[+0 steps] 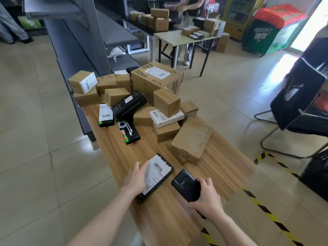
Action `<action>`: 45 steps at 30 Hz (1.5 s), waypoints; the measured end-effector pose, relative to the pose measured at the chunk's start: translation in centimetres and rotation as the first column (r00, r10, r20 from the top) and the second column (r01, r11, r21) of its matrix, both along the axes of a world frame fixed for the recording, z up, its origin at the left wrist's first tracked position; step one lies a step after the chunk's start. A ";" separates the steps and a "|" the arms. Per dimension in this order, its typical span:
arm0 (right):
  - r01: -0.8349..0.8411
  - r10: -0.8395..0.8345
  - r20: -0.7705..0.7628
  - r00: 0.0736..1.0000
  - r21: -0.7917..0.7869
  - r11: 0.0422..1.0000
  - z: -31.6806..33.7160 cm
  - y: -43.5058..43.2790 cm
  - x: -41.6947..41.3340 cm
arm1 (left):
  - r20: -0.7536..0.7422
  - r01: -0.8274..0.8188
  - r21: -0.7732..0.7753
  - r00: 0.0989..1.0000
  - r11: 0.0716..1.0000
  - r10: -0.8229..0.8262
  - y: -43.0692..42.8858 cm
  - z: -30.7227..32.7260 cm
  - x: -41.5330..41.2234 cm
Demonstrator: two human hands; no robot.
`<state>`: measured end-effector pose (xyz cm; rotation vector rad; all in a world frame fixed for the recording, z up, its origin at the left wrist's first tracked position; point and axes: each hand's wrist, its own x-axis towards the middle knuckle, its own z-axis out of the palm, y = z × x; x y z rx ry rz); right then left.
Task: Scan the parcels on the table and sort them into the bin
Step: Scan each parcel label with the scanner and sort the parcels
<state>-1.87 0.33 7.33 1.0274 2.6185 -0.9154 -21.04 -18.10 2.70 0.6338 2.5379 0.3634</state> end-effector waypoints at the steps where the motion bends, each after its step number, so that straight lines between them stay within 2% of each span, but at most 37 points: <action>1: 0.005 -0.005 0.005 1.000 0.002 1.000 -0.1 -0.1 -0.4 | 0.007 0.026 -0.017 1.000 1.000 -0.026 0.0 -0.1 -0.3; 8: 0.047 -0.047 0.031 0.998 -0.004 0.999 0.4 -1.0 -2.9 | -0.052 0.179 -0.153 0.981 0.972 -0.189 0.3 -1.1 -1.0; 14: 0.067 -0.068 0.046 0.997 0.029 0.997 1.1 -1.9 -5.0 | -0.111 0.321 -0.263 0.927 0.910 -0.359 -0.8 -1.2 -5.2; 19: 0.055 -0.056 0.055 0.997 0.014 0.998 1.1 -2.5 -6.1 | -0.083 0.300 -0.212 0.943 0.930 -0.323 -1.4 -1.3 -8.3; 24: -0.033 0.024 0.082 0.996 0.116 0.993 1.2 -2.6 -7.0 | -0.019 0.302 -0.274 0.947 0.913 -0.319 -1.8 -0.8 -9.9; 31: -0.206 0.161 0.181 0.970 0.269 0.941 1.9 -1.9 -9.4 | -0.139 0.426 -0.320 0.862 0.846 -0.487 -2.0 1.4 -13.0; 36: -0.228 0.161 0.207 0.965 0.360 0.905 1.4 -1.9 -10.4 | -0.169 0.467 -0.366 0.818 0.805 -0.550 -2.4 1.9 -14.4; 45: -0.218 0.154 0.192 0.969 0.375 0.901 2.3 -2.6 -10.1 | -0.201 0.464 -0.388 0.801 0.796 -0.565 -3.5 2.4 -14.3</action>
